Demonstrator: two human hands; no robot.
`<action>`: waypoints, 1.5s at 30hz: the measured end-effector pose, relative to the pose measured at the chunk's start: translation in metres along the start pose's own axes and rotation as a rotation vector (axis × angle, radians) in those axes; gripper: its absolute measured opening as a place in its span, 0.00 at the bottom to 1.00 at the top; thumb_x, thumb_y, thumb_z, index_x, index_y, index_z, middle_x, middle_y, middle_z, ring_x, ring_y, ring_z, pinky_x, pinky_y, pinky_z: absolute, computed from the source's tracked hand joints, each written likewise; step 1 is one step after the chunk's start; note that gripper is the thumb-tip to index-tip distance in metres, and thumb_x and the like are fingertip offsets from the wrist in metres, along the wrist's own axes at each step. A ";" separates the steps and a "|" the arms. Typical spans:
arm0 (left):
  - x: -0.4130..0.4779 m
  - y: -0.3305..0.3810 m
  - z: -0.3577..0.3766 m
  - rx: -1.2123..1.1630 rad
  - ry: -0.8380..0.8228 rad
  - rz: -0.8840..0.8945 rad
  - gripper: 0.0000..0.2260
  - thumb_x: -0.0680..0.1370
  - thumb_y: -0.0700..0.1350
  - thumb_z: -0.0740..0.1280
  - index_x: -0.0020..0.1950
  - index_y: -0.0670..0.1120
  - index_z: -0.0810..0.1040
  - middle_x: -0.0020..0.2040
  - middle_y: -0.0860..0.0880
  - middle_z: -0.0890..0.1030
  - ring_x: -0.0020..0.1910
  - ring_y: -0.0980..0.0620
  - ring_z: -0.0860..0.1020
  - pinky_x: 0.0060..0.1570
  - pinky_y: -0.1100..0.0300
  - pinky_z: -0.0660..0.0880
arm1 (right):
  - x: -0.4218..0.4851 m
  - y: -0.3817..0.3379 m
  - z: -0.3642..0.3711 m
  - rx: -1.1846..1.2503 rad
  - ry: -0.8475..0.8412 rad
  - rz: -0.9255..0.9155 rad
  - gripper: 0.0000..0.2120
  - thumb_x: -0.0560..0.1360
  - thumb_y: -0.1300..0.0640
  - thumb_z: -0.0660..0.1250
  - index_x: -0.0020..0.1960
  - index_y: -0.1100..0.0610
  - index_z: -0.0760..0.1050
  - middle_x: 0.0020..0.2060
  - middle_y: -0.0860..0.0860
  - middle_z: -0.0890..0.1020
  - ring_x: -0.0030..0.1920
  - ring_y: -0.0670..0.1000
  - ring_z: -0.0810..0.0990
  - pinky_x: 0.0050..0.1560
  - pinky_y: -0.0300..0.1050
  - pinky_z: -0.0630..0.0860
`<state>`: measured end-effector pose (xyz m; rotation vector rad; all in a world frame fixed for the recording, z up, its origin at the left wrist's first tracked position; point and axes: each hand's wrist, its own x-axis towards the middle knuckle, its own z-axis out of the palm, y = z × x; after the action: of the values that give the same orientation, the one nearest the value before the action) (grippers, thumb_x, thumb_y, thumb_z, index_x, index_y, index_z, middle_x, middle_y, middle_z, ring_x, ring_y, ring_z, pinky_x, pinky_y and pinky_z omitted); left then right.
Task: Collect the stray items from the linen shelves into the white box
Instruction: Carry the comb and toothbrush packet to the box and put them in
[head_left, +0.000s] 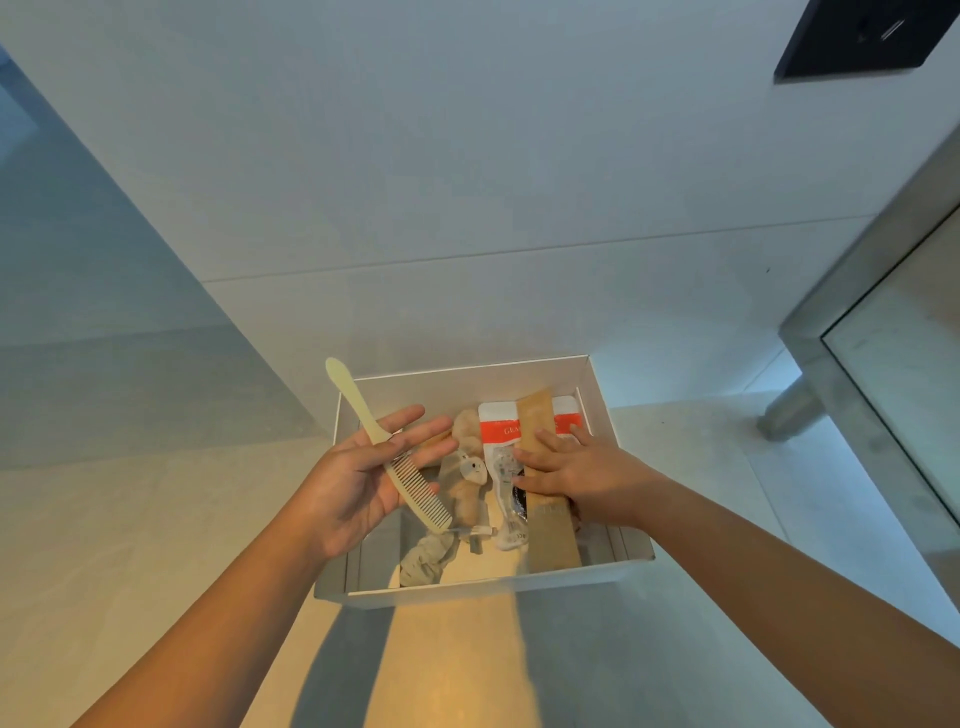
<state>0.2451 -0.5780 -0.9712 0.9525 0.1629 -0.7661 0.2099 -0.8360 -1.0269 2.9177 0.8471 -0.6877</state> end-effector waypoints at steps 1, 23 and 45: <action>0.001 -0.001 0.001 0.006 -0.007 -0.004 0.18 0.76 0.35 0.56 0.66 0.41 0.68 0.60 0.39 0.78 0.57 0.41 0.78 0.52 0.42 0.75 | -0.001 -0.001 0.000 -0.002 0.009 0.007 0.32 0.78 0.63 0.61 0.75 0.45 0.52 0.76 0.47 0.48 0.75 0.55 0.40 0.71 0.57 0.37; 0.005 -0.012 0.061 0.760 -0.245 -0.124 0.16 0.81 0.37 0.56 0.69 0.40 0.67 0.62 0.44 0.77 0.58 0.49 0.78 0.58 0.58 0.74 | -0.028 -0.054 -0.099 1.730 0.628 -0.046 0.23 0.73 0.67 0.65 0.66 0.55 0.68 0.58 0.51 0.78 0.59 0.46 0.77 0.56 0.39 0.75; 0.014 -0.019 0.044 0.840 0.132 0.127 0.18 0.79 0.33 0.58 0.67 0.47 0.69 0.54 0.56 0.77 0.53 0.63 0.75 0.46 0.75 0.72 | -0.025 -0.019 -0.010 0.777 0.322 0.016 0.23 0.78 0.67 0.58 0.68 0.47 0.63 0.71 0.43 0.54 0.75 0.47 0.47 0.74 0.54 0.50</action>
<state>0.2339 -0.6266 -0.9641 1.7928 -0.1222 -0.6530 0.1849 -0.8307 -1.0054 3.8082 0.6777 -0.6686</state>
